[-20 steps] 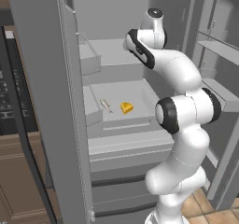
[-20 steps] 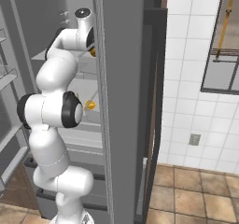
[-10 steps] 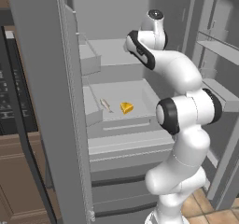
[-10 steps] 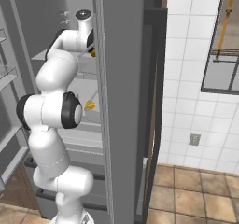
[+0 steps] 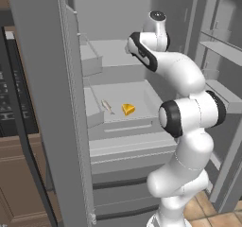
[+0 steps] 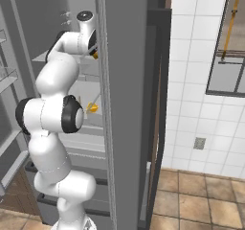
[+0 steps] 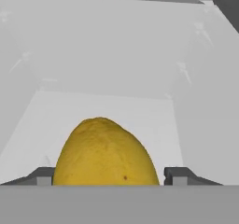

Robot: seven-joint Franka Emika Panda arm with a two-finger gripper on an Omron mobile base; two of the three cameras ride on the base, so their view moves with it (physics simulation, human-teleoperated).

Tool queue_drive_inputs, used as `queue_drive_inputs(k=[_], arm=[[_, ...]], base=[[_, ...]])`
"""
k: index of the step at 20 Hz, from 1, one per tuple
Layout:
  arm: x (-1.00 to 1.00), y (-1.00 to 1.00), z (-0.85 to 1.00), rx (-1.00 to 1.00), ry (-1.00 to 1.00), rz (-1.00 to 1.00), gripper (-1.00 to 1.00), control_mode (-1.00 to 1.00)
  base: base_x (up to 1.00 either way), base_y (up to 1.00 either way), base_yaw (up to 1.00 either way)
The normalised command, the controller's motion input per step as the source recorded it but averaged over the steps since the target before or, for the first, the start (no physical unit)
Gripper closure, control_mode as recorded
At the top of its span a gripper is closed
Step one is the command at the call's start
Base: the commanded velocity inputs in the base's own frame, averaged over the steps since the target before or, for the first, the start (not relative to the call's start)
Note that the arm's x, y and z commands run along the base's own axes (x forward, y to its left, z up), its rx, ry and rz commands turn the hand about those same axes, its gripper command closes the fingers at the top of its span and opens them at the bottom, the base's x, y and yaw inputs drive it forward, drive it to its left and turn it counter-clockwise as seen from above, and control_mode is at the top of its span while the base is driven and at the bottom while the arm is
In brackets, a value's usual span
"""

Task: Take the cheese, fish, and lemon from the fridge and place them on the plate on the dining counter to create an appetizer plate.

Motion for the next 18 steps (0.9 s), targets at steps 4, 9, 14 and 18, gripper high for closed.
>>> queue_drive_inputs(k=[4, 9, 14, 18], arm=[[0.00, 0.00, -0.16, 0.00, 0.00, 0.00, 1.00, -1.00], [-0.04, 0.00, 0.00, 0.00, 0.00, 0.00, 1.00, -1.00], [-0.67, 0.00, -0.03, 0.00, 0.01, 0.00, 1.00, -1.00], [-0.88, 0.08, -0.07, 0.00, -0.03, 0.00, 1.00, -1.00]], base=[[0.00, 0.00, 0.00], [0.00, 0.00, 0.00], [0.00, 0.00, 0.00], [0.00, 0.00, 0.00]])
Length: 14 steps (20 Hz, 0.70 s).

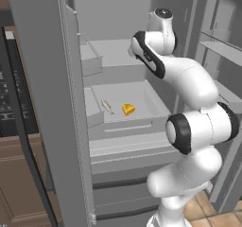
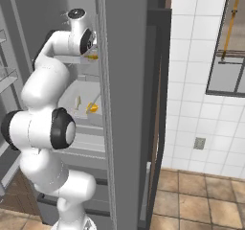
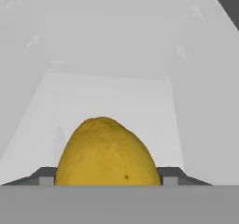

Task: Take the cheese, fish, and lemon from the fridge and place them on the plate on the dining counter to create an appetizer plate.

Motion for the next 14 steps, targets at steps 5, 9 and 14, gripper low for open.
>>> queue_drive_inputs(k=[5, 9, 14], arm=[[-0.89, 0.10, -0.03, 0.00, -0.10, 0.00, 1.00, -1.00], [-1.00, 0.00, 0.00, 0.00, -0.20, 0.00, 1.00, -1.00], [-1.00, 0.00, 0.00, 0.00, -0.14, 0.00, 1.00, -1.00]], base=[[0.00, 0.00, 0.00], [0.00, 0.00, 0.00], [0.00, 0.00, 0.00]])
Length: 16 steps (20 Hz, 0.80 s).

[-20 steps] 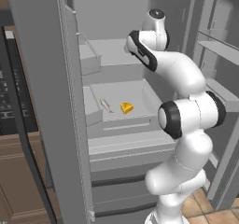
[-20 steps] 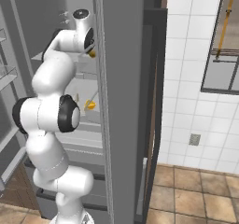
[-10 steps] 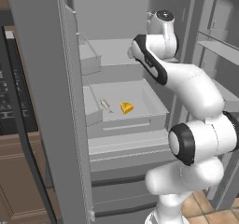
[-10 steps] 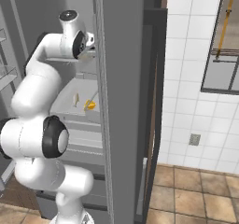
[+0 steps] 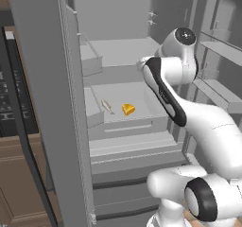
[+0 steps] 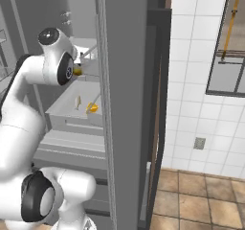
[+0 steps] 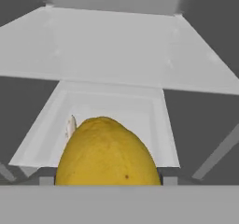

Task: Take the cheese, fish, and lemon from the fridge and place them on the plate on the dining counter to create an appetizer plate.

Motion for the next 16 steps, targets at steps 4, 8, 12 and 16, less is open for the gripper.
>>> queue_drive_inputs(k=[4, 8, 12, 16], arm=[[-0.94, 0.04, 0.00, 0.00, -0.15, 0.00, 1.00, -1.00], [-0.66, 0.03, 0.00, 0.00, -0.09, 0.00, 1.00, -1.00], [-0.55, 0.00, 0.00, 0.00, -0.06, 0.00, 1.00, -1.00], [0.00, 0.00, 0.00, 0.00, 0.00, 0.00, 1.00, 1.00]], base=[[0.00, 0.00, 0.00], [0.00, 0.00, 0.00], [0.00, 0.00, 0.00], [-0.60, 0.00, 0.00]])
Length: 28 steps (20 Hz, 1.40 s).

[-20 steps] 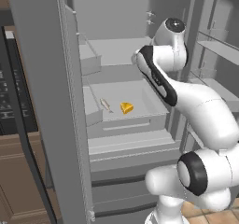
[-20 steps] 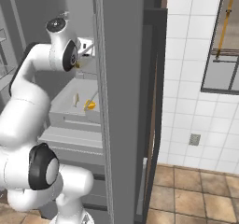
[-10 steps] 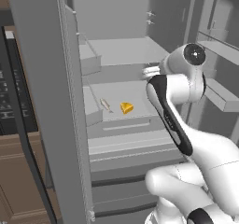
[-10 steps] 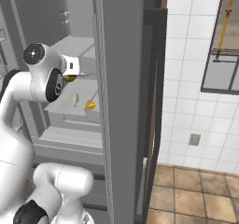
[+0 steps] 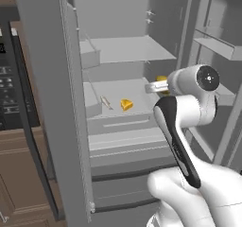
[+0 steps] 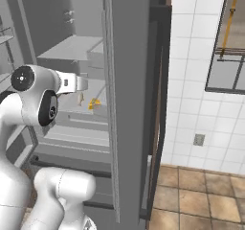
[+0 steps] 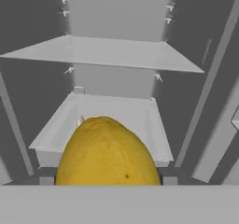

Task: Take the cheese, fish, and lemon from the fridge and place them on the plate on the dining counter to create an appetizer plate.

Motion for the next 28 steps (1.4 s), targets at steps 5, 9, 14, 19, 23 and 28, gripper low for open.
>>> queue_drive_inputs(k=[5, 9, 14, 19, 23, 28], arm=[[0.00, 0.00, 0.00, 0.00, 0.00, 0.00, 1.00, 1.00], [0.00, 0.00, 0.00, 0.00, 0.00, 0.00, 1.00, 1.00], [0.00, 0.00, 0.00, 0.00, 0.00, 0.00, 1.00, 1.00], [0.00, 0.00, 0.00, 0.00, 0.00, 0.00, 1.00, 1.00], [0.00, 0.00, 0.00, 0.00, 0.00, 0.00, 1.00, 1.00], [0.00, 0.00, 0.00, 0.00, 0.00, 0.00, 1.00, 1.00]], base=[[-0.66, 0.00, 0.00], [-0.62, 0.00, 0.00], [-0.53, 0.00, 0.09], [-0.46, 0.00, 0.22], [-0.27, 0.00, 0.36], [-0.26, 0.00, 0.49]])
